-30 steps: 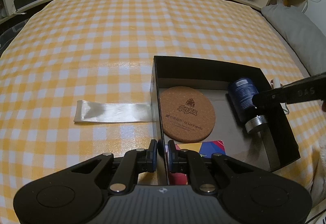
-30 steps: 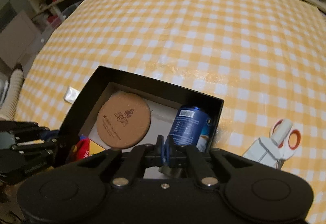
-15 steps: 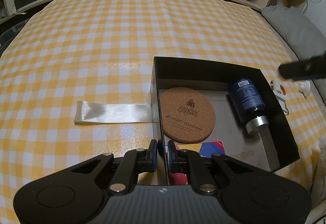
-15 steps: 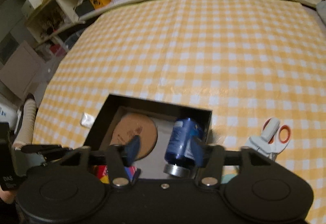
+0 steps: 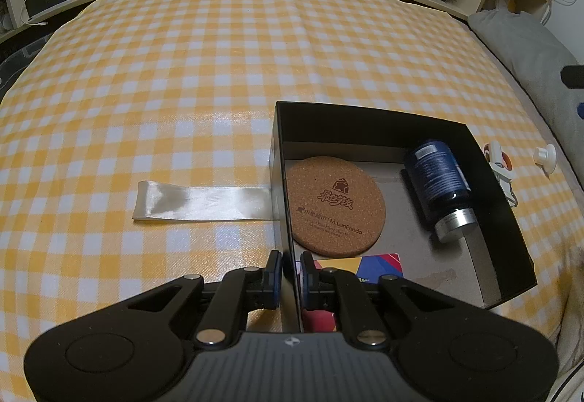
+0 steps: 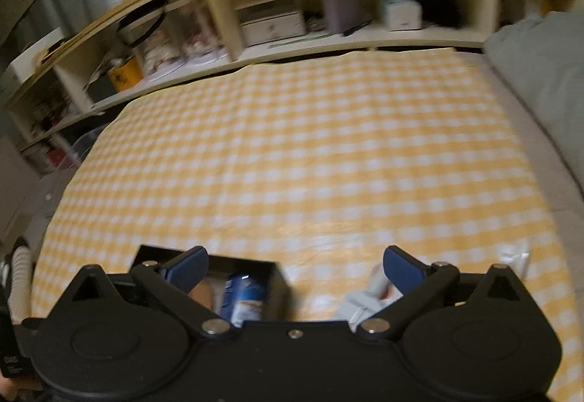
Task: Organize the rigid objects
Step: 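Move the right gripper to the white tool and grasp it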
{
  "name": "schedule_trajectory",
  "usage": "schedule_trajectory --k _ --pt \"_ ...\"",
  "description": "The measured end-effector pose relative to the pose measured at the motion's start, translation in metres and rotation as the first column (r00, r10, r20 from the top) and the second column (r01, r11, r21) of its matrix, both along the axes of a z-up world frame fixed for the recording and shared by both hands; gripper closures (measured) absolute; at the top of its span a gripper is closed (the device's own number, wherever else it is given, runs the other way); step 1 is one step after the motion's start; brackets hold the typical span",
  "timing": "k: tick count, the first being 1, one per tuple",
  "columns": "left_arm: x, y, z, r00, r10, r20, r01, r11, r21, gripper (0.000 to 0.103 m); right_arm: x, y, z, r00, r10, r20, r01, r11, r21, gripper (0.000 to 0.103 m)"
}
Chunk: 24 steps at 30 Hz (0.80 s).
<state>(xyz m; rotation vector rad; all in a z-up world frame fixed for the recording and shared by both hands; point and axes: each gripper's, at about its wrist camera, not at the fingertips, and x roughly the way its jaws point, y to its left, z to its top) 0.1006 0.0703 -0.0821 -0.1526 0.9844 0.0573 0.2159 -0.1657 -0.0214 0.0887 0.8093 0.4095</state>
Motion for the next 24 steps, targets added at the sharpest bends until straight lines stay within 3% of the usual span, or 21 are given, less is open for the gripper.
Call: schedule_trajectory --k 9,16,18,24 --pt "0.0 -0.001 0.0 1.0 0.0 0.0 0.0 1.0 0.0 0.092 0.026 -0.053 -0.023 0.984 -0.154 -0.091 0.155 0.988 0.004 0.0" --pt "0.0 0.0 0.0 1.0 0.0 0.0 0.0 1.0 -0.001 0.092 0.056 -0.075 -0.071 0.91 -0.244 -0.334 0.269 0.963 0.031 0.001" --pt "-0.001 0.0 0.0 1.0 0.0 0.0 0.0 1.0 0.0 0.092 0.058 -0.07 -0.082 0.888 -0.235 -0.396 0.27 0.962 0.036 0.012" --pt "-0.001 0.0 0.001 1.0 0.001 0.0 -0.001 1.0 -0.001 0.092 0.061 -0.046 -0.105 0.864 -0.185 -0.469 0.24 0.969 0.061 0.023"
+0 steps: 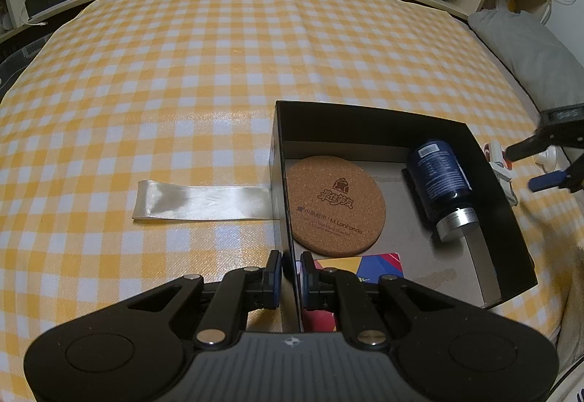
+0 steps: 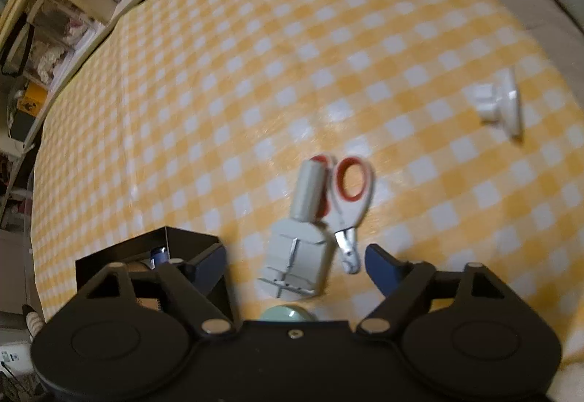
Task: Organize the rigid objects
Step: 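Move the right gripper to the white tool and grasp it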
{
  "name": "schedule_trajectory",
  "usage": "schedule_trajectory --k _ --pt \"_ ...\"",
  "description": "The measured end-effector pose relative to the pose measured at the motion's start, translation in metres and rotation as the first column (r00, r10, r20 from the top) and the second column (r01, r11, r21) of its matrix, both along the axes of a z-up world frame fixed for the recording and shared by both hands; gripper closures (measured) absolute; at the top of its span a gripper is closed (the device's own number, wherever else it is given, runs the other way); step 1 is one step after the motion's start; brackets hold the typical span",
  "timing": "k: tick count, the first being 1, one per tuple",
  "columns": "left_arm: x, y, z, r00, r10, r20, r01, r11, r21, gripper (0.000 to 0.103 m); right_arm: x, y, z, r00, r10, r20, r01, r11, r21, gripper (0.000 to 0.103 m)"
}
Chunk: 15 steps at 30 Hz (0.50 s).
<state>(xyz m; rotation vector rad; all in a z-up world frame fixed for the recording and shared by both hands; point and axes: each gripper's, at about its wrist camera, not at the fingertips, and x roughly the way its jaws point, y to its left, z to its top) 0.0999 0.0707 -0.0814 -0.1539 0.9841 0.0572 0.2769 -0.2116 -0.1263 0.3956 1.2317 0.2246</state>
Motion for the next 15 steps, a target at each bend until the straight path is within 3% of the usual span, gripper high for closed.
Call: schedule_trajectory --k 4,7,9,15 --pt "0.0 -0.001 0.0 1.0 0.0 0.0 0.0 1.0 -0.001 0.092 0.004 0.02 -0.017 0.999 0.014 -0.032 -0.014 1.0 -0.013 0.04" --pt "0.0 0.0 0.0 1.0 0.0 -0.001 0.0 1.0 0.001 0.092 0.005 0.03 -0.026 0.999 -0.006 -0.038 0.004 0.999 -0.048 0.042" --pt "0.0 0.0 0.0 1.0 0.0 -0.001 0.0 1.0 0.001 0.092 0.004 0.035 -0.03 0.999 -0.004 -0.035 0.002 0.997 -0.079 0.049" --pt "0.0 0.001 0.0 1.0 -0.001 -0.001 0.001 1.0 0.002 0.092 0.003 0.034 -0.038 0.997 -0.066 -0.034 0.063 0.994 -0.093 0.048"
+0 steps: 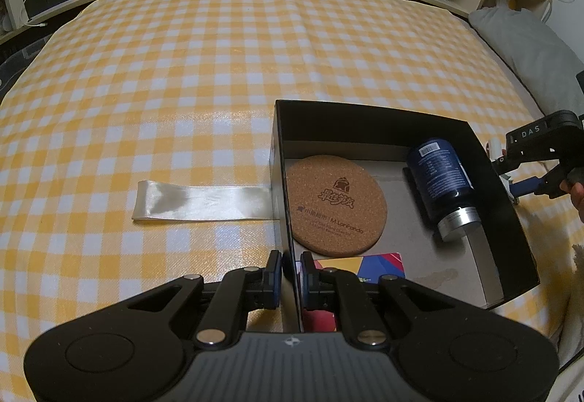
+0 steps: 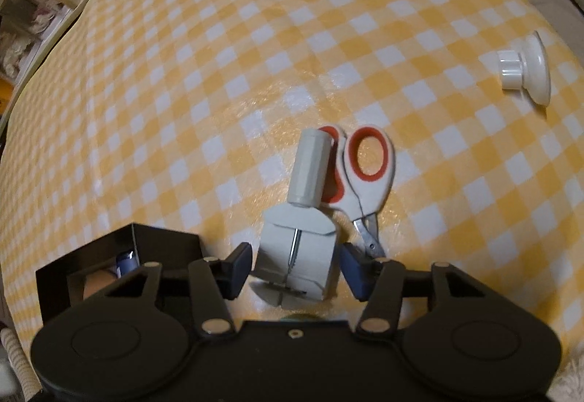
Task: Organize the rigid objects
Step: 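Move the right gripper to the white tool and grasp it, then lift the white tool with the right gripper and carry it over the black box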
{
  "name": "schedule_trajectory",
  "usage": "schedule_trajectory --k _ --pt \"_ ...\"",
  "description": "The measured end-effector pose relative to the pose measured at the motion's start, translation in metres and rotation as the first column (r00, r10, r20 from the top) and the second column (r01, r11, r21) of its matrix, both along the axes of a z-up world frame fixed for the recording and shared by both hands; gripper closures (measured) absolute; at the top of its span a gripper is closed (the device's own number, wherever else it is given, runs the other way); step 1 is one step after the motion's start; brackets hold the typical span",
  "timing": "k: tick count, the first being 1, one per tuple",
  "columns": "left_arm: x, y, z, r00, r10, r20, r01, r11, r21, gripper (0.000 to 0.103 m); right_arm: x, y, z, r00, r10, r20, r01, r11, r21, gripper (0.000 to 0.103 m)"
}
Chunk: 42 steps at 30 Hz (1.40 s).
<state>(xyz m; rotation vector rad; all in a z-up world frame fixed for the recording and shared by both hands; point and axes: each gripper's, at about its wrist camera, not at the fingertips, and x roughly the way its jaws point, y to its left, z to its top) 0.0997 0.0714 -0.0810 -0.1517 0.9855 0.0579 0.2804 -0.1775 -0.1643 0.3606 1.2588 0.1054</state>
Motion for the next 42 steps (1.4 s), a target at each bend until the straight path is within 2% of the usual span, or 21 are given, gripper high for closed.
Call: schedule_trajectory --k 10,15,20,23,26,28,29,30,32,34,36,39,42 --pt "0.0 -0.001 0.0 1.0 0.0 0.0 0.0 1.0 -0.002 0.092 0.006 0.018 0.0 0.997 0.068 0.025 -0.065 0.994 -0.087 0.047" --pt "-0.001 0.001 0.0 1.0 -0.001 0.0 0.001 1.0 -0.001 0.092 0.003 0.029 0.001 0.992 0.119 0.036 -0.113 0.985 -0.13 0.051" --pt "-0.002 0.001 -0.001 1.0 -0.001 0.0 0.001 1.0 -0.005 0.092 0.004 0.023 0.009 0.994 0.1 0.049 -0.095 0.992 -0.08 0.052" --pt "-0.002 0.001 -0.001 1.0 0.0 0.0 0.0 1.0 -0.005 0.092 0.001 0.012 0.031 0.991 0.084 0.1 -0.083 0.996 -0.015 0.054" --pt "-0.002 0.001 -0.001 1.0 0.0 0.0 0.0 1.0 -0.005 0.092 -0.007 0.011 0.056 0.978 0.092 0.188 -0.098 0.995 0.024 0.084" --pt "-0.002 0.001 -0.001 1.0 0.0 0.0 0.0 1.0 -0.006 0.092 -0.013 0.01 0.069 0.97 0.1 0.219 -0.124 0.988 0.096 0.09" --pt "-0.002 0.0 -0.001 1.0 0.0 0.0 0.0 1.0 -0.006 0.092 -0.016 0.012 0.074 0.967 0.113 0.227 -0.143 0.982 0.121 0.099" --pt "-0.002 0.0 -0.001 1.0 0.0 0.001 0.0 1.0 -0.006 0.092 -0.021 0.014 0.078 0.963 0.129 0.237 -0.163 0.978 0.129 0.1" --pt "-0.002 0.0 -0.001 1.0 -0.001 0.0 0.001 1.0 -0.005 0.092 -0.026 0.019 0.084 0.955 0.157 0.252 -0.191 0.974 0.119 0.099" --pt "-0.002 0.0 0.0 1.0 0.0 0.0 0.0 1.0 -0.006 0.092 -0.027 0.021 0.084 0.956 0.165 0.241 -0.195 0.975 0.104 0.092" --pt "-0.002 0.0 0.0 1.0 0.0 0.0 0.0 1.0 -0.006 0.092 -0.028 0.023 0.08 0.961 0.162 0.223 -0.182 0.98 0.075 0.078" --pt "-0.002 0.0 0.0 1.0 -0.001 -0.001 0.001 1.0 -0.005 0.092 -0.025 0.022 0.072 0.965 0.173 0.196 -0.187 0.981 0.052 0.073" --pt "-0.002 0.0 0.0 1.0 0.0 0.0 0.0 1.0 -0.006 0.092 -0.025 0.024 0.064 0.962 0.221 0.16 -0.23 0.972 0.042 0.072"
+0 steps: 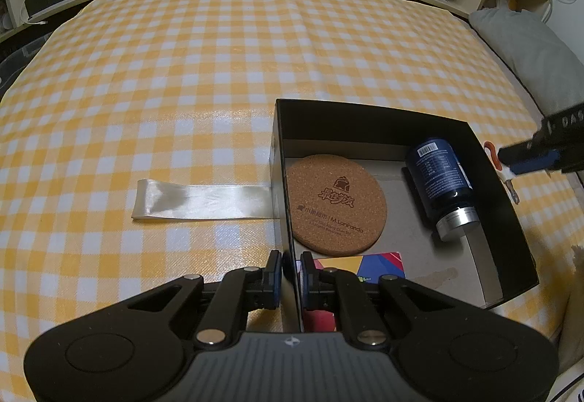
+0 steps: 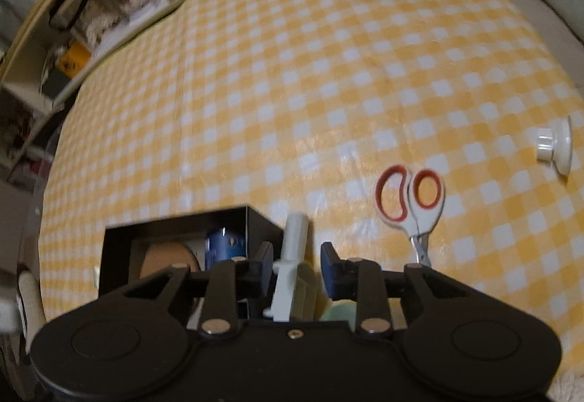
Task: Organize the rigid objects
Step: 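Lift the white tool with the right gripper and carry it over the black box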
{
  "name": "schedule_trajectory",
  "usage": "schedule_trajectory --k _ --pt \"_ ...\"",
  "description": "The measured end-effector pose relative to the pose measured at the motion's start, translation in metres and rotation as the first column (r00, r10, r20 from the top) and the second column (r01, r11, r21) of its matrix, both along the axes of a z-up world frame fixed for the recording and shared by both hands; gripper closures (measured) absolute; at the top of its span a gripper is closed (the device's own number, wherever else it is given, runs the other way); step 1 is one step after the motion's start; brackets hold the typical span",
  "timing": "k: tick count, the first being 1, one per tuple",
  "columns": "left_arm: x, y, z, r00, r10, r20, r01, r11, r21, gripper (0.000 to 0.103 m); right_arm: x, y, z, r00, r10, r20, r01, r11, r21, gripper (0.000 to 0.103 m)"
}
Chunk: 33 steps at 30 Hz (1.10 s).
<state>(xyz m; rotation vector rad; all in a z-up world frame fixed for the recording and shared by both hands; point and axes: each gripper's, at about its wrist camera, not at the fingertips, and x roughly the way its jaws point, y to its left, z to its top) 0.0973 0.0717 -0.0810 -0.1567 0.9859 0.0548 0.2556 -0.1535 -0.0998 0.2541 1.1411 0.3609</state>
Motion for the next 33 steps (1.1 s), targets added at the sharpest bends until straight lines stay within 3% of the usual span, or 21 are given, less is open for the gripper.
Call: schedule_trajectory --k 4,15,19,22,28,33 --pt "0.0 0.0 0.0 1.0 0.0 0.0 0.0 1.0 0.001 0.092 -0.004 0.011 -0.01 0.997 0.066 -0.04 -0.067 0.997 -0.027 0.072" --pt "0.0 0.0 0.001 1.0 0.0 0.0 0.0 1.0 -0.001 0.092 -0.005 0.026 -0.03 0.988 0.121 -0.094 -0.13 0.987 -0.095 0.075" --pt "0.0 0.0 -0.001 1.0 0.0 0.0 0.0 1.0 0.0 0.092 -0.005 0.032 -0.037 0.984 0.151 -0.099 -0.165 0.975 -0.15 0.084" --pt "-0.001 0.001 -0.001 1.0 0.002 0.0 -0.002 1.0 -0.004 0.092 -0.004 0.029 -0.039 0.986 0.133 -0.105 -0.146 0.981 -0.129 0.088" --pt "-0.003 0.003 -0.001 1.0 0.003 0.0 -0.003 1.0 -0.005 0.092 -0.005 0.011 -0.006 0.998 0.061 0.034 -0.058 0.995 -0.087 0.089" --pt "-0.003 0.003 -0.001 1.0 0.002 0.0 -0.002 1.0 -0.004 0.092 -0.013 -0.006 0.024 0.991 -0.009 0.13 0.002 0.998 0.055 0.089"
